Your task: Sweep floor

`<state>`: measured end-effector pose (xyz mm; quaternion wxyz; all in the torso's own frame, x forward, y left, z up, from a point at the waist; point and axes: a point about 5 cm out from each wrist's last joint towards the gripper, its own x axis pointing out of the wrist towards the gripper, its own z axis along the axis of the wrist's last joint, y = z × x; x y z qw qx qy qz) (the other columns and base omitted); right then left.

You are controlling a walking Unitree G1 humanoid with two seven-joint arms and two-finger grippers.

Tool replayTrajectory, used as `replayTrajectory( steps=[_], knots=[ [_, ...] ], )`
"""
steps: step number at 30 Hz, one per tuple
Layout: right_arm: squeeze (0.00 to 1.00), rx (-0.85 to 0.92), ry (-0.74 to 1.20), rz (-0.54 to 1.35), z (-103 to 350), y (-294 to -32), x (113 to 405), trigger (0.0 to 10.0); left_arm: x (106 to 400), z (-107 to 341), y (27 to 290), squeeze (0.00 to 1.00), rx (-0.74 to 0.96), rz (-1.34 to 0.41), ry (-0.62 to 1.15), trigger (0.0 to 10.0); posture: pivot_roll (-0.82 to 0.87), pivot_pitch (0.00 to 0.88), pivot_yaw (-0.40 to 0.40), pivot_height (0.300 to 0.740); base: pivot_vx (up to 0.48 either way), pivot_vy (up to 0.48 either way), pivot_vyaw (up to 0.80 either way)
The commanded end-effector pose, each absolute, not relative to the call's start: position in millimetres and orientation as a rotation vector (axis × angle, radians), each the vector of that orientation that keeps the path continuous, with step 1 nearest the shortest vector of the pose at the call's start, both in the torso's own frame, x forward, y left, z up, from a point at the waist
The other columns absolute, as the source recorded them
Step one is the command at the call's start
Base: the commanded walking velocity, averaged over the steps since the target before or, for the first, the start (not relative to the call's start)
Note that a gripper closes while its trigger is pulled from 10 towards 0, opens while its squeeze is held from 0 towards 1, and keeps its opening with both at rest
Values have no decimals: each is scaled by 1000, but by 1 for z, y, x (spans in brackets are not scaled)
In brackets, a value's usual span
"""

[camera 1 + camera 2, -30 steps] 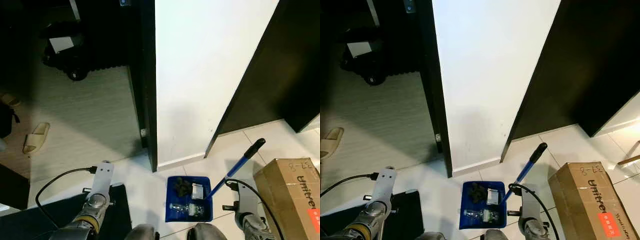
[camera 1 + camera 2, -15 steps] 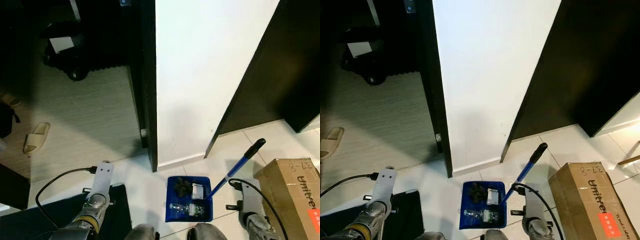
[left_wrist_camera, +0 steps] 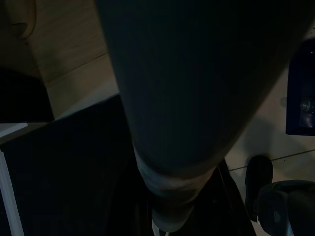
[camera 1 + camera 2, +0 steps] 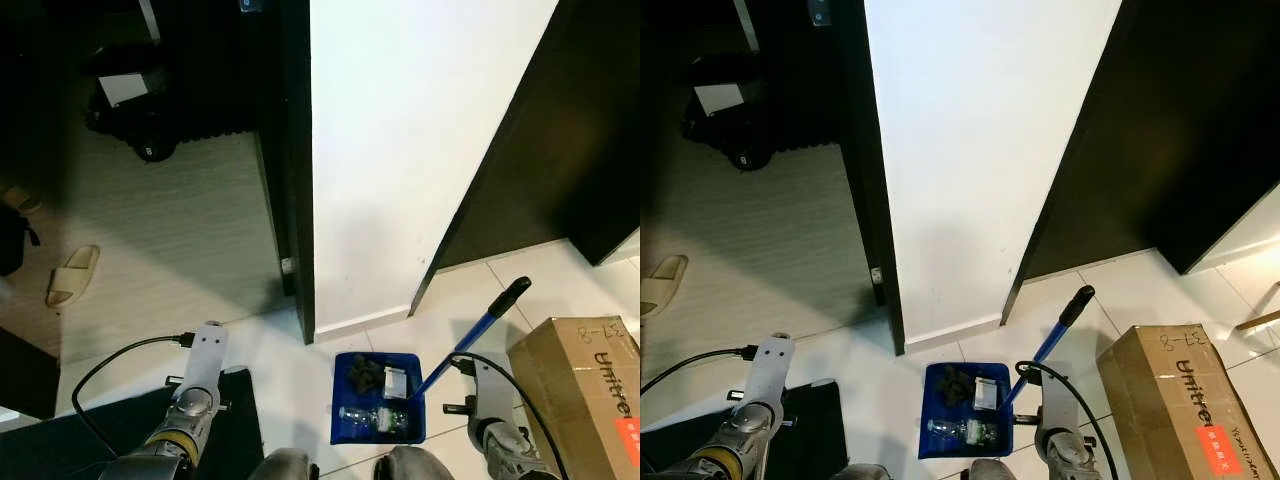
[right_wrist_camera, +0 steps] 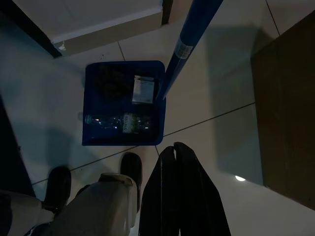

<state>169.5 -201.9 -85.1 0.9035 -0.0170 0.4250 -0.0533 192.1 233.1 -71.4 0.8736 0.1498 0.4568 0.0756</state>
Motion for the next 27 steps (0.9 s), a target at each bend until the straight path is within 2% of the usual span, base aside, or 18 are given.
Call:
replayTrajectory(
  steps=[1,27],
  knots=[
    [0,-37,887,-120,-85,-204,169,10000,189,-74,231,0,330,153,983,10000,75,0,-33,740,0,0,0],
    [0,-38,902,-142,-87,-215,161,10000,188,-75,230,0,342,139,984,10000,72,0,-15,740,0,0,0]
  ],
)
